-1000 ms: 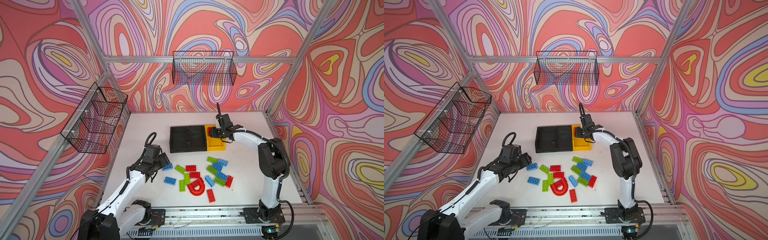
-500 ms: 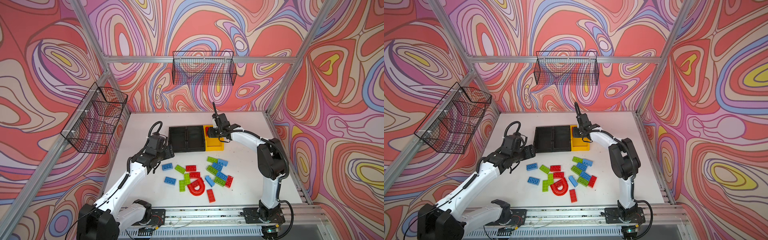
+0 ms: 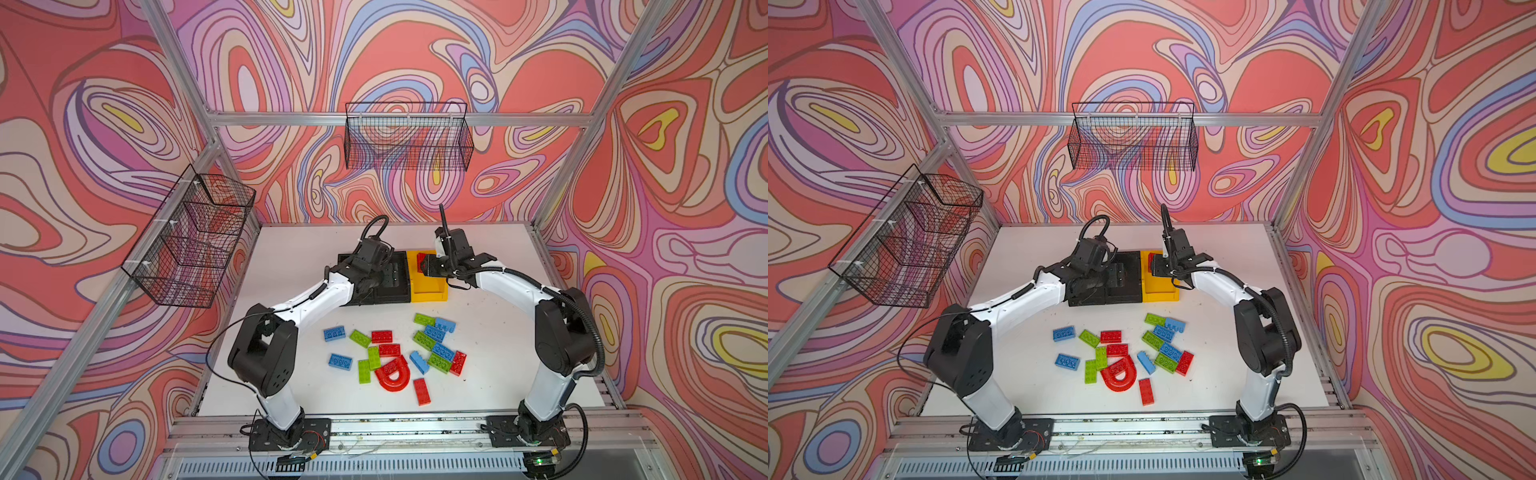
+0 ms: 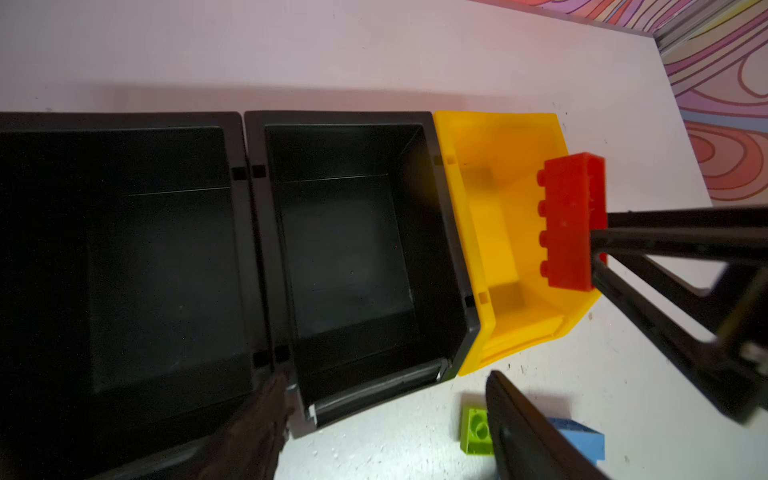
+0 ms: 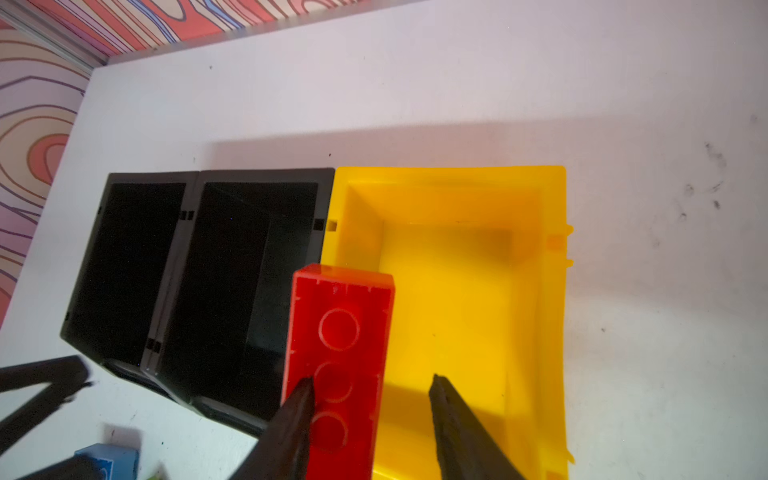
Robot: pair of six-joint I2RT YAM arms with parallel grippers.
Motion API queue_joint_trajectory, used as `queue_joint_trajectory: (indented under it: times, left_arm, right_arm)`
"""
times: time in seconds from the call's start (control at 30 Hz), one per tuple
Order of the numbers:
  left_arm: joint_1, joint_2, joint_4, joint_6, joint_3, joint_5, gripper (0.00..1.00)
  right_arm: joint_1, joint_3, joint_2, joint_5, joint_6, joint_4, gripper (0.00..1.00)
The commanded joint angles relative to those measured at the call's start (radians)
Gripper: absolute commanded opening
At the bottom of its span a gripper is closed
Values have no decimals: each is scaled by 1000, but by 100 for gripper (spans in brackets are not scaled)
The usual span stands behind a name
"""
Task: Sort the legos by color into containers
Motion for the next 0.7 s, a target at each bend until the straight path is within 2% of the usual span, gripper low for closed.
queue_joint_trajectory:
  times: [0.0,0.3,0.67]
  left_arm:
    - [-15,53,58,-21,91,39,77]
    - [-35,122,102,-39,154,77,77]
    - [-45,233,72,-48,260,121,77]
  right_arm:
    - [-7,-29,-36,-29,19,41,49]
    - [-13,-52,-37,-43,23,48,49]
    - [-13,-59,-44,-50,13,44,48]
